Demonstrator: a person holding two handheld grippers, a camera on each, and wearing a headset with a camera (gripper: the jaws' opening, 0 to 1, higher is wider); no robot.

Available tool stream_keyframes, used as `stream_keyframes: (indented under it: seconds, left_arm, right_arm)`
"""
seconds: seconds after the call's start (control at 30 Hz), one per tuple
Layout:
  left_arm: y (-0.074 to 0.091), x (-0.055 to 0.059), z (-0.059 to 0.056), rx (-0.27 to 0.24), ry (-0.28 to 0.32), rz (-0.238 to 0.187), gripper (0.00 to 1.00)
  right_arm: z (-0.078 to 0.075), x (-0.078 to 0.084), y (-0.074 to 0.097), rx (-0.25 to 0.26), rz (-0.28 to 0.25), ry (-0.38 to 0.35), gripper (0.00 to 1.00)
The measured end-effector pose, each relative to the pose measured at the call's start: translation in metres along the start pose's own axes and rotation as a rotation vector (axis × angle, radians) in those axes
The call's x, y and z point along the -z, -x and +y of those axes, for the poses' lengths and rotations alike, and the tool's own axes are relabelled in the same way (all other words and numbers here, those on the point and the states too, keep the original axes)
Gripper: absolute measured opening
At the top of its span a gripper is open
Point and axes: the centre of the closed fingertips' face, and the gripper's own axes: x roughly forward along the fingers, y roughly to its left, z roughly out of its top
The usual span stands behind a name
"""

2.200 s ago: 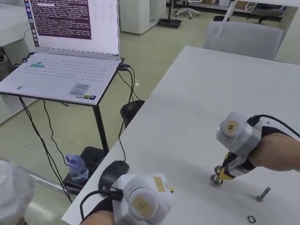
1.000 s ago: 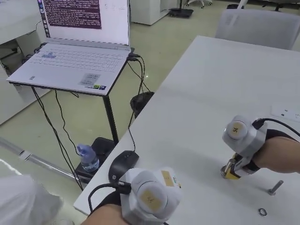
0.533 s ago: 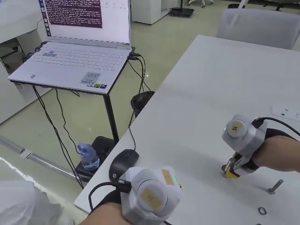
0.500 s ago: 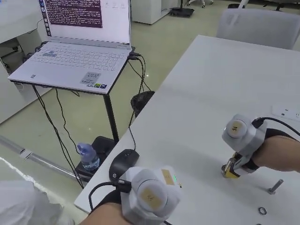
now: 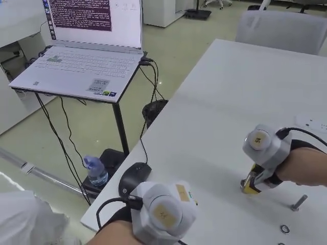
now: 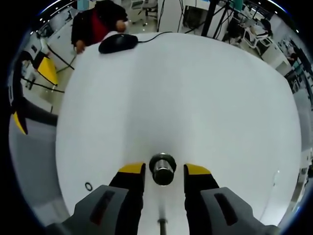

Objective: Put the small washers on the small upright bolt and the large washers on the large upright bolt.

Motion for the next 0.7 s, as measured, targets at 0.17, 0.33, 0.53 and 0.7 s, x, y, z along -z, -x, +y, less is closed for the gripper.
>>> stream_keyframes:
  seconds: [0.17, 0.33, 0.53, 0.7]
  left_arm:
    - [0.0, -0.001, 0.0, -0.004, -0.005, -0.002, 0.7]
    - [0.002, -0.005, 0.001, -0.005, -0.006, -0.008, 0.71]
    - [0.004, -0.006, 0.001, -0.005, -0.016, -0.007, 0.71]
    - [0.005, -0.005, 0.0, -0.001, -0.022, -0.001, 0.71]
  right_arm:
    - [-0.004, -0.001, 0.007, 0.01, 0.002, 0.038, 0.33]
    - [0.0, -0.003, 0.017, 0.006, -0.017, 0.06, 0.33]
    - [0.007, -0.005, 0.028, 0.009, -0.033, 0.117, 0.33]
    - [0.01, -0.004, 0.036, 0.016, -0.046, 0.123, 0.32]
